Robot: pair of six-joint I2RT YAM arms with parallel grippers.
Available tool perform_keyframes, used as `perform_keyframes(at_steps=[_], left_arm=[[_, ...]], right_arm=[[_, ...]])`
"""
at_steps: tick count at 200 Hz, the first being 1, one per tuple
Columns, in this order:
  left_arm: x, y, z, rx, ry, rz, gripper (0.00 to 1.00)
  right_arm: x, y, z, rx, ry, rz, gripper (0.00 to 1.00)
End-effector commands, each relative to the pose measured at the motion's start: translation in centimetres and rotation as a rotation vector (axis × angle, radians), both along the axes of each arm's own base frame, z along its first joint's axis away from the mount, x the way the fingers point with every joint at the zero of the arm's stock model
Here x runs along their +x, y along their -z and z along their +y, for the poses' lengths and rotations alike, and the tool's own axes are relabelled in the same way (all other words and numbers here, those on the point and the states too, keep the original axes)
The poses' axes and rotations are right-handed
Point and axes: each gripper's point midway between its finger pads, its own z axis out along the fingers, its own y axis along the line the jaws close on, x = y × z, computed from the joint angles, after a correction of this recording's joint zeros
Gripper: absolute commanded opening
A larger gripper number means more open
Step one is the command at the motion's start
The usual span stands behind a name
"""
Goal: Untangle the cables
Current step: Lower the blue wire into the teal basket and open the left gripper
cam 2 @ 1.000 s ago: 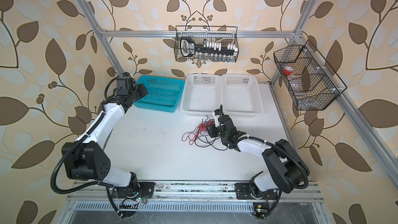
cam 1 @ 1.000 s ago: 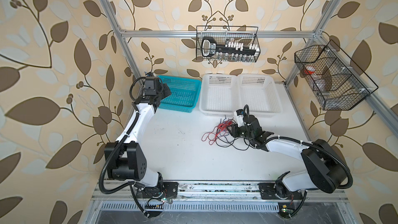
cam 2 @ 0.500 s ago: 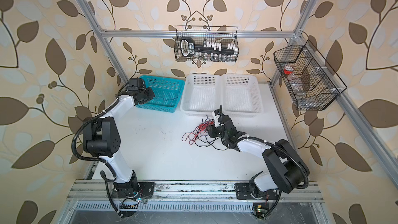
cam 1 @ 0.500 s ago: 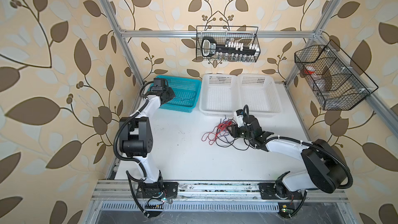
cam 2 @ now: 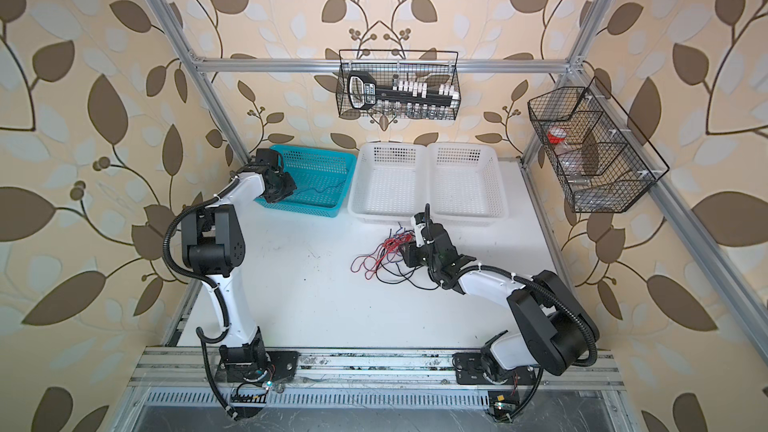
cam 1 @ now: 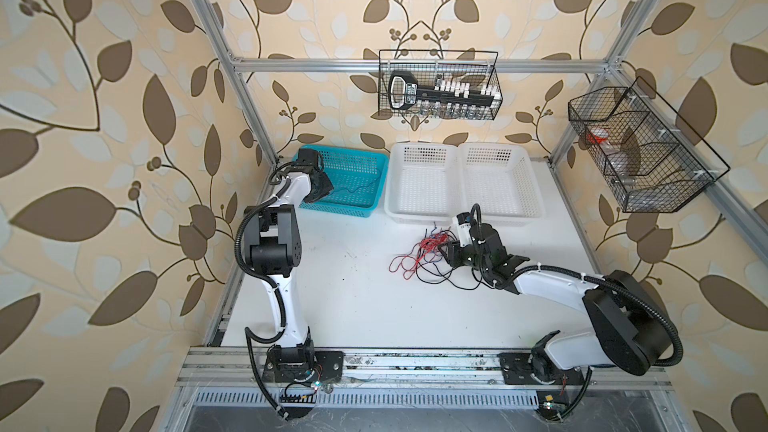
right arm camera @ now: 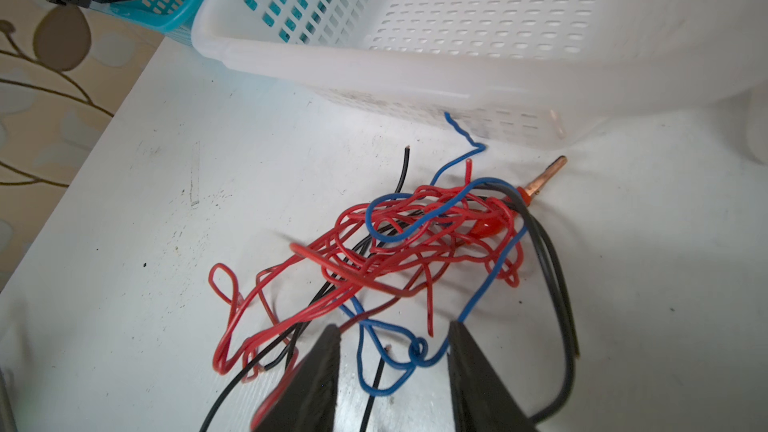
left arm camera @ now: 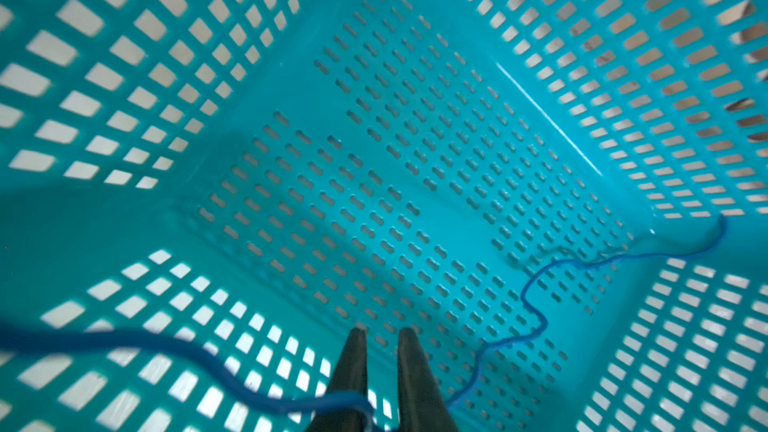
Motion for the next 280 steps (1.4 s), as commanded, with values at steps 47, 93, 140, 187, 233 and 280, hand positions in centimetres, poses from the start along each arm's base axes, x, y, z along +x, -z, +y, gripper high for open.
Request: perform_keyframes(at_steps=[47, 93, 140, 187, 233, 280], left_arm=[[-0.2, -2.1, -0.6, -0.009, 0.04, -0.017, 0.6], [0.3, -5.1, -1.7, -0.057, 0.084, -0.084, 0.99], [0.4, -8.3, -2.9, -0.119, 0.119, -0.127, 0.99], [0.0, -10.6, -4.1, -0.202, 0.12, -0.124, 0.99], [-0.5, -10.9, -5.7, -0.314, 0.131, -0.051, 0.99], [-2.0, -10.1, -4.2, -0.217, 0.097, -0.004, 0.99]], right_arm=[[-0.2, -0.5, -0.1, 0.01, 0.005, -0.025, 0.43], [-0.2, -0.6, 0.0, 0.013, 0.003, -0.028, 0.43], [-0.3, -0.5, 0.0, 0.018, 0.005, -0.027, 0.43], [-0.3, -0.5, 0.0, 0.022, 0.003, -0.03, 0.43], [-0.4, -0.5, 0.2, 0.033, 0.001, -0.028, 0.43], [-0.3, -1.1, 0.2, 0.035, -0.001, -0.047, 0.43]])
